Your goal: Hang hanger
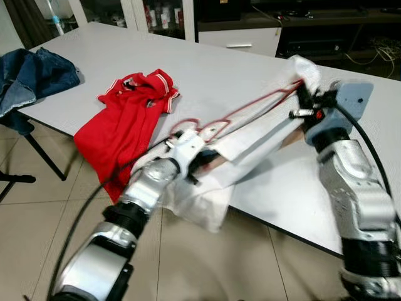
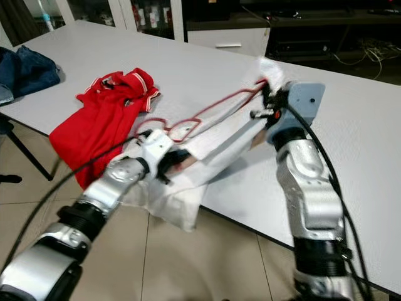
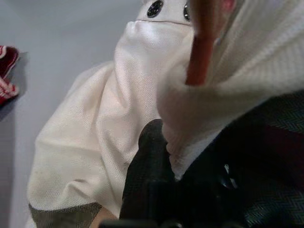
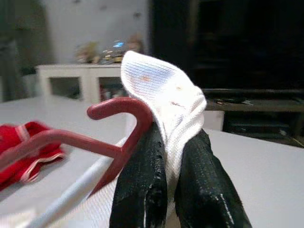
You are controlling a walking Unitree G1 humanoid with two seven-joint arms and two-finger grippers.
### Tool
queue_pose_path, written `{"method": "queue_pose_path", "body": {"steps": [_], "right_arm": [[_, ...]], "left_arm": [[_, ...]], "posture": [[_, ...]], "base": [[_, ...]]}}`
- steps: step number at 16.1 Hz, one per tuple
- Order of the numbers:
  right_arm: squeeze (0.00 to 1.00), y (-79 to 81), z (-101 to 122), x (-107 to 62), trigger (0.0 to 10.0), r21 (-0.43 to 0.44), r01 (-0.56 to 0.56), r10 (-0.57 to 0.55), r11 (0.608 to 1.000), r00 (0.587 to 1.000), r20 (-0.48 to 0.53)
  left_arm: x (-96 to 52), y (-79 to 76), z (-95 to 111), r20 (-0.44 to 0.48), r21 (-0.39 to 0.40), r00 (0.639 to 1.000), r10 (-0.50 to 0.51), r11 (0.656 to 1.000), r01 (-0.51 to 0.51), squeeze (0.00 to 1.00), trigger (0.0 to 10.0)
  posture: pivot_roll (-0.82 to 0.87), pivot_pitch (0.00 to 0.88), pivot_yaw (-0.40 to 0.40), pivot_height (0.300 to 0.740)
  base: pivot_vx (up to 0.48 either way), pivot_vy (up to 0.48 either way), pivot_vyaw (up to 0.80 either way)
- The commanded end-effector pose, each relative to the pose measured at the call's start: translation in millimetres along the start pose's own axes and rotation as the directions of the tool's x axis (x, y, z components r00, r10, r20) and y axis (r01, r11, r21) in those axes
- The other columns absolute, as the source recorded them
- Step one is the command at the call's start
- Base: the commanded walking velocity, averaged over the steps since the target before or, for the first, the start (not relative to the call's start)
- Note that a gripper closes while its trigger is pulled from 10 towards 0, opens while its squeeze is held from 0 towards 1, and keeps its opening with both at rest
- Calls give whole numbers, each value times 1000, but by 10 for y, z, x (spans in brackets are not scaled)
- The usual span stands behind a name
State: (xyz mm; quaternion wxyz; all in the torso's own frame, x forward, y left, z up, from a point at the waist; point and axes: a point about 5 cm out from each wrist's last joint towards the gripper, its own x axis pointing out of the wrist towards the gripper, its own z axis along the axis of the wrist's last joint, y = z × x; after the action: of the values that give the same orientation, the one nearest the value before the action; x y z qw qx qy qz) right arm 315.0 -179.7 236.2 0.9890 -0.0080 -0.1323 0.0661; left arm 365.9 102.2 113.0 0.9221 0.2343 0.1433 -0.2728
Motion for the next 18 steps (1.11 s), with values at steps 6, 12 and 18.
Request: {"method": "queue_pose_path", "body": {"steps": [6, 12, 18], "right_arm": [[0, -423, 270, -118, 0, -152, 138, -129, 979, 989, 67], [0, -755, 58, -98, 0, 34, 365, -362, 930, 930, -65], [0, -609, 319, -51, 0, 493, 185, -274, 850, 955, 114]], "left_arm": [[-346, 169, -1022, -397, -69, 918, -7, 997, -23, 0, 10000], [-443, 161, -1006, -323, -21, 941, -103, 995, 102, 0, 10000], [-482, -8, -1061, -333, -35, 919, -211, 977, 211, 0, 10000]], "posture": [[-83, 106, 60, 740], [-71, 103, 58, 740], [-63, 97, 52, 740]], "base": [[0, 0, 0], [0, 0, 0], [0, 0, 0]]}}
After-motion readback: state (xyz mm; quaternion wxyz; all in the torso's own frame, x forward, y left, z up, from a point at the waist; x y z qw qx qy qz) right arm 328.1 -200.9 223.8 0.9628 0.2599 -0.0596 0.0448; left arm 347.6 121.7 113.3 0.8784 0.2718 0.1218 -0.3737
